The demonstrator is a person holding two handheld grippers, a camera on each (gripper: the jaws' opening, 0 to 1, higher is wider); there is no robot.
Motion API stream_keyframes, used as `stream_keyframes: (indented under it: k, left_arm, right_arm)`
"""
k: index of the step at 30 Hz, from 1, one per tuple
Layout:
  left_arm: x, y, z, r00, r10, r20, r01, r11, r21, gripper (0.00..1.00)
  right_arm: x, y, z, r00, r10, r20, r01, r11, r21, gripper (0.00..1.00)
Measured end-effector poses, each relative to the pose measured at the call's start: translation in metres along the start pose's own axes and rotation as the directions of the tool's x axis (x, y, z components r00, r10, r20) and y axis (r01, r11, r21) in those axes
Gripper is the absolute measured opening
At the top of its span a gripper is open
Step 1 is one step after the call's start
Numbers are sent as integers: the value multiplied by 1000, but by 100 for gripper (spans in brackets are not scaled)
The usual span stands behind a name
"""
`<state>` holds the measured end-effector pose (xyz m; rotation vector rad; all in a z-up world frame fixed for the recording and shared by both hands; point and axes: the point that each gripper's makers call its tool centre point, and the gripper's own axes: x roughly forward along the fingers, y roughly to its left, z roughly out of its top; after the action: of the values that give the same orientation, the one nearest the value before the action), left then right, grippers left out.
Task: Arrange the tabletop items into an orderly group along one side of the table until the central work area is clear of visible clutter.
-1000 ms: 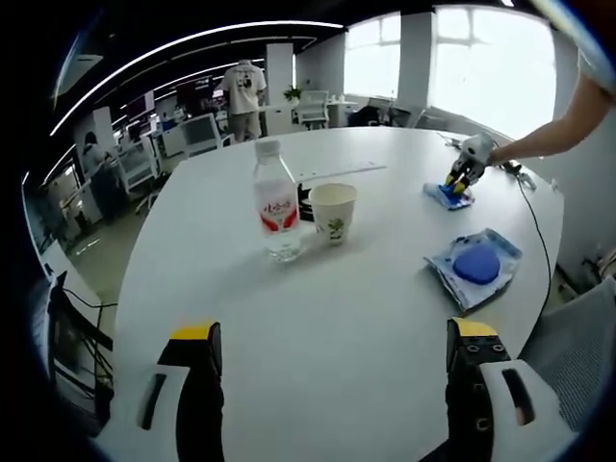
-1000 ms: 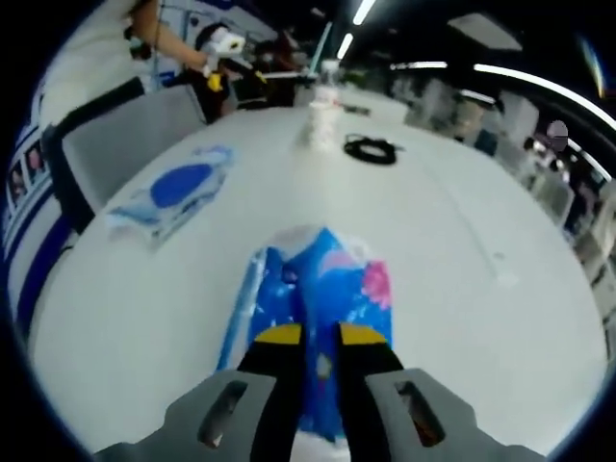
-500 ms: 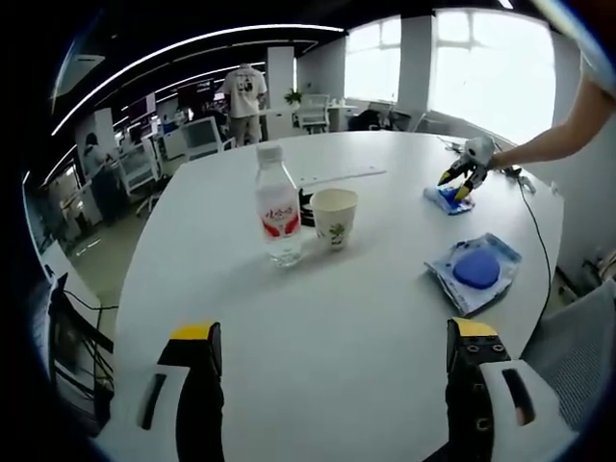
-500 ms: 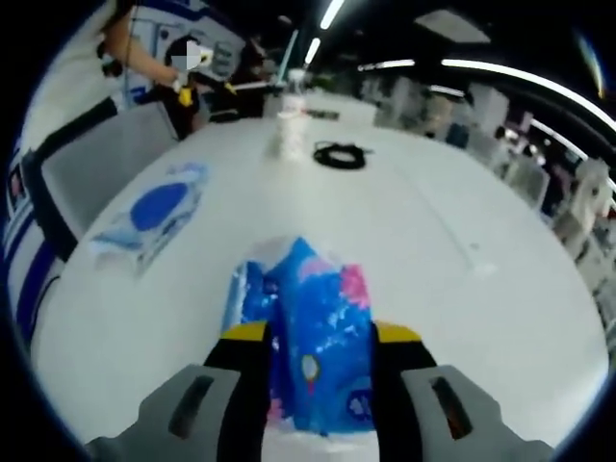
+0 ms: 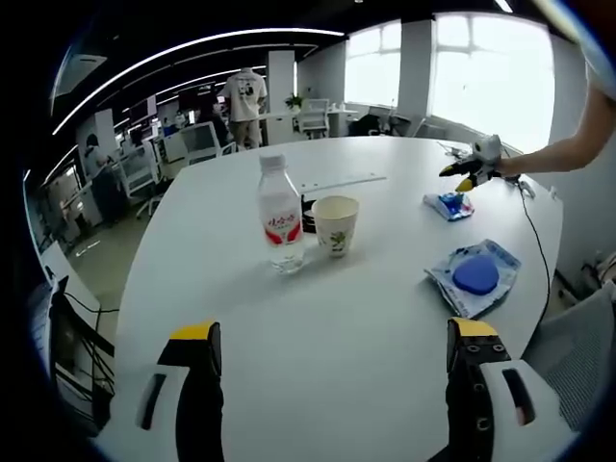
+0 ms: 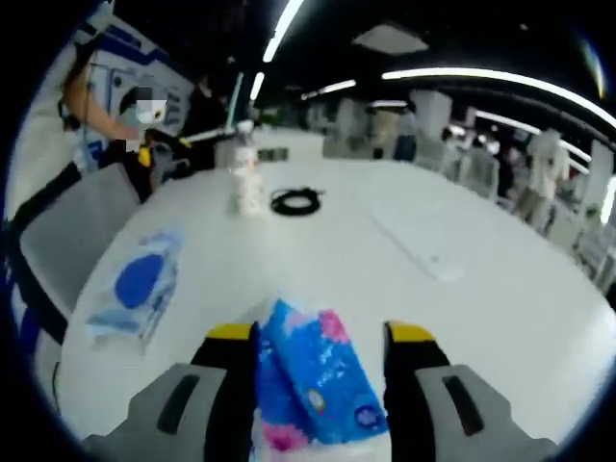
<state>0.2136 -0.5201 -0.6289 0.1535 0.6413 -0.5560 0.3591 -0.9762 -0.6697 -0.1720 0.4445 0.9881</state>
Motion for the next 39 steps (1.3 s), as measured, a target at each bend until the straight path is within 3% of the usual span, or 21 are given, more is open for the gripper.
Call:
stream_keyframes:
  k: [2, 10, 11, 15, 19, 25, 39]
  left_arm:
    - [-1, 1, 1, 1000, -1, 5, 1, 1000, 0, 97]
    - [-3, 0, 5, 1000, -7, 30, 7, 1000, -5, 97]
    - [-4, 0, 5, 999, -8, 32, 8, 1000, -6, 97]
    - [-5, 0, 5, 999, -9, 37, 10, 1000, -6, 97]
    - [-6, 0, 8, 999, -10, 47, 10, 1000, -6, 97]
    - [-8, -1, 12, 998, -15, 67, 15, 1000, -3, 97]
    - [-12, -7, 15, 994, -39, 101, 41, 999, -19, 98]
  right_arm:
    - [-5, 11, 1, 1000, -18, 0, 18, 998, 62, 58]
    - [-23, 67, 4, 997, -59, 56, 51, 990, 133, 65]
    - [-27, 74, 5, 995, -77, 63, 68, 988, 137, 68]
    - [-32, 99, 3, 992, -126, 23, 119, 972, 204, 100]
    - [-43, 127, 16, 986, -159, 59, 145, 971, 188, 100]
    - [-61, 156, 23, 973, -221, 58, 208, 962, 174, 100]
    - [-98, 185, 32, 946, -318, 58, 302, 933, 197, 100]
